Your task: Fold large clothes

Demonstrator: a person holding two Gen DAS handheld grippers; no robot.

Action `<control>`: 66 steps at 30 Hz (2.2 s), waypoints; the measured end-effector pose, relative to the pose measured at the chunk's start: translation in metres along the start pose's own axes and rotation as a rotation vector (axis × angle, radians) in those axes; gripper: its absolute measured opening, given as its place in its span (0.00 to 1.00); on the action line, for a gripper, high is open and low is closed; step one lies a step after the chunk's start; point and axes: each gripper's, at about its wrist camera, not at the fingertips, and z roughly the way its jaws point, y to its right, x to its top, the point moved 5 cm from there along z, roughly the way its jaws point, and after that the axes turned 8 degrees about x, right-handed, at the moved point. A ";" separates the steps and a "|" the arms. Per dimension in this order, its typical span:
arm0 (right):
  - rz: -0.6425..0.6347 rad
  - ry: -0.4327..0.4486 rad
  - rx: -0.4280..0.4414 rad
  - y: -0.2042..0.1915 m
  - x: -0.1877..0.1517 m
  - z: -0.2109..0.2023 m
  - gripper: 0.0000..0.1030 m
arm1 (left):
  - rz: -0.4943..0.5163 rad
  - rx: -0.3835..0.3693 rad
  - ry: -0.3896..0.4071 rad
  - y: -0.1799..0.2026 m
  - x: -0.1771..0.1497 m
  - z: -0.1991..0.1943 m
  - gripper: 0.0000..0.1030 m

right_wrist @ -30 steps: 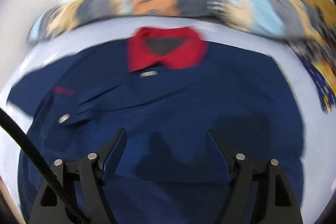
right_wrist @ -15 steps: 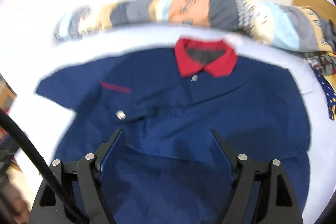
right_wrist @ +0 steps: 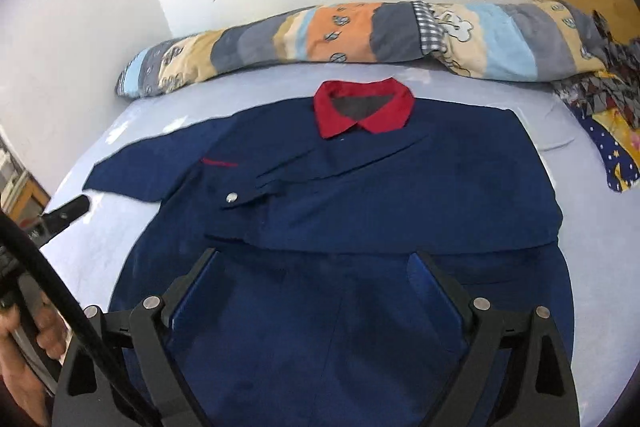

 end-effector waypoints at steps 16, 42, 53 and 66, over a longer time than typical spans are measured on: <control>-0.001 0.028 0.047 0.005 0.011 -0.029 0.93 | -0.540 -0.090 -0.162 -0.266 0.054 0.123 0.77; -0.008 -0.026 -0.046 0.015 0.010 0.014 0.93 | -0.880 -0.216 0.095 -0.371 0.134 0.252 0.02; 0.128 0.105 -0.081 0.057 0.025 -0.038 0.93 | -0.620 -0.335 0.151 -0.257 0.217 0.133 0.02; 0.234 0.308 -0.193 0.129 0.023 -0.133 0.93 | -0.293 -0.526 0.191 -0.009 0.284 -0.033 0.02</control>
